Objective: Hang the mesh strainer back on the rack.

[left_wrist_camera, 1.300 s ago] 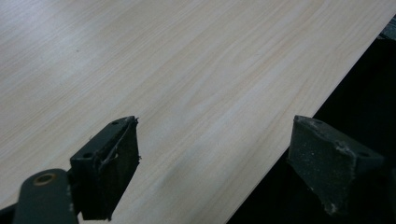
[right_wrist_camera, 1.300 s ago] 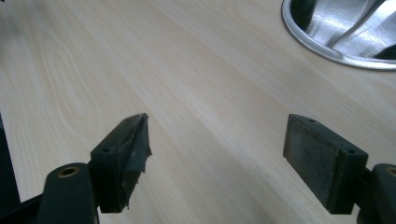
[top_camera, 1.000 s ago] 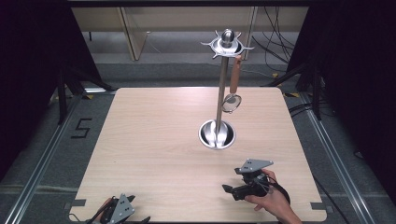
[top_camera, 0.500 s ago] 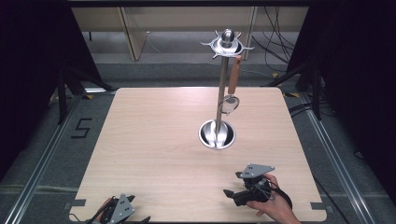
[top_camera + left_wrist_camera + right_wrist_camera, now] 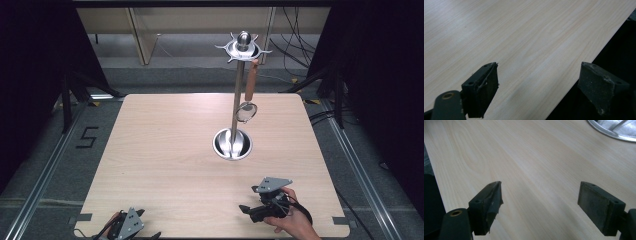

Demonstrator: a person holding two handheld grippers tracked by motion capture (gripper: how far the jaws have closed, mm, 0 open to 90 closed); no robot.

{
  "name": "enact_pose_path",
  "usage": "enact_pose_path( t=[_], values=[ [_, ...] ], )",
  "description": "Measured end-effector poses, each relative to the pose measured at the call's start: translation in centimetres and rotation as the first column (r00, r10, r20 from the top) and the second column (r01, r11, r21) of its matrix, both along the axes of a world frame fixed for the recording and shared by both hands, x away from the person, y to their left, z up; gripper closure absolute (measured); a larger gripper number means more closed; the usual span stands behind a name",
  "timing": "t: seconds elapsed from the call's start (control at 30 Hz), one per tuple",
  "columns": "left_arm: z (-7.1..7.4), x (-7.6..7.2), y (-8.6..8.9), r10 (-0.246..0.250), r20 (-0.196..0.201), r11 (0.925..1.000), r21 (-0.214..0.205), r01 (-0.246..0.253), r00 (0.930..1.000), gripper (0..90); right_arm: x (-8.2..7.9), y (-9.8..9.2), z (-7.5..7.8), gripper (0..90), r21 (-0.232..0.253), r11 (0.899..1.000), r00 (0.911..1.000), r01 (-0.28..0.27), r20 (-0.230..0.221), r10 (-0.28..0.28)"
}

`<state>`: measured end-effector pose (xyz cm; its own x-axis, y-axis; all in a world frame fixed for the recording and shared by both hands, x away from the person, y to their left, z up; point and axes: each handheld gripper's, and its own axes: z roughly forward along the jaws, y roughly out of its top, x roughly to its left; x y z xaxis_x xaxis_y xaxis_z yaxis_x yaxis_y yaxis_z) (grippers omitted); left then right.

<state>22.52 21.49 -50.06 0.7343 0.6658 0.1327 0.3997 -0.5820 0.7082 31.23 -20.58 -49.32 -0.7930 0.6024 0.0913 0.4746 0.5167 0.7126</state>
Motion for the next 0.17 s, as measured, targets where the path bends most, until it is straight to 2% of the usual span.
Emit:
enact_pose_path(
  t=[0.07,0.1,0.17],
  values=[
    [0.01,0.01,0.0,-0.002,0.001,1.0,0.001,0.002,1.0,15.6,-0.01,0.03,-0.02,20.7,0.001,1.0,1.0,-0.001,-0.006,0.001],
    [0.12,0.08,0.08,-0.013,0.011,0.9998,0.016,0.013,0.9999,15.6,-0.01,0.05,-0.07,20.8,0.005,1.0,1.0,0.003,-0.001,-0.003],
    [0.09,0.08,0.06,-0.011,0.006,0.9999,0.01,0.011,0.9999,15.6,0.01,0.04,-0.08,20.8,0.005,1.0,1.0,0.003,-0.003,-0.003]
  ],
)
